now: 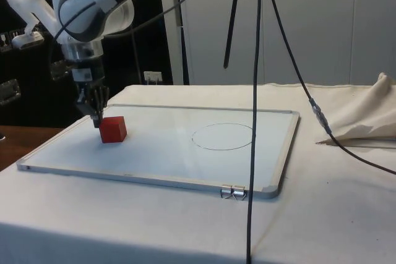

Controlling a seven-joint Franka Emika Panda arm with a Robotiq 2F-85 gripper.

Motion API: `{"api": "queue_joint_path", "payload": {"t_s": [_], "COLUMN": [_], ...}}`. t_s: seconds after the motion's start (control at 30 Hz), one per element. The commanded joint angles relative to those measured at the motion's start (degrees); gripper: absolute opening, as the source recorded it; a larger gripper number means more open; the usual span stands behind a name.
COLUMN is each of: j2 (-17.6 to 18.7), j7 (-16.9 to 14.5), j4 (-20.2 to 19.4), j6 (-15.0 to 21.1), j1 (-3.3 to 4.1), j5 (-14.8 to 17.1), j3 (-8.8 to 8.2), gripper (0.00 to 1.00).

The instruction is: Push the cube into the marked area.

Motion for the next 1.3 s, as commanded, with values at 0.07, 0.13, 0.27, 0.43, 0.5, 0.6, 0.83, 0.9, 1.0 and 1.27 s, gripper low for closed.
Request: {"api": "queue_joint_path", "payload": {"t_s": [0.07,0.13,0.27,0.43,0.5,0.6,0.83,0.9,1.0,1.27], "j2": [-1.83,-2.06,-2.29,-2.98,-3.15,-3.5,-4.58,-4.93,-5.39,-6.93], "j7": [-0.34,-0.29,-0.23,-0.17,-0.23,-0.34,-0.69,-0.74,-0.86,-0.97], "j4": [-2.98,-3.09,-3.27,-4.41,-4.64,-5.27,-7.05,-7.68,-8.37,-10.94], "j6": [1.15,0.92,0.57,0.11,-0.11,-0.8,-3.27,-3.9,-4.58,-5.56], "j1": [-0.06,0.0,0.0,0.11,0.06,0.11,0.11,0.06,0.11,0.69], "j5": [0.11,0.11,0.11,0.4,0.46,0.74,1.49,1.66,1.89,2.35], "j3": [0.0,-0.06,-0.06,0.29,0.34,0.34,0.34,0.34,0.34,0.4], "gripper": [0.0,0.0,0.0,0.0,0.0,0.0,0.0,0.0,0.0,0.0]}}
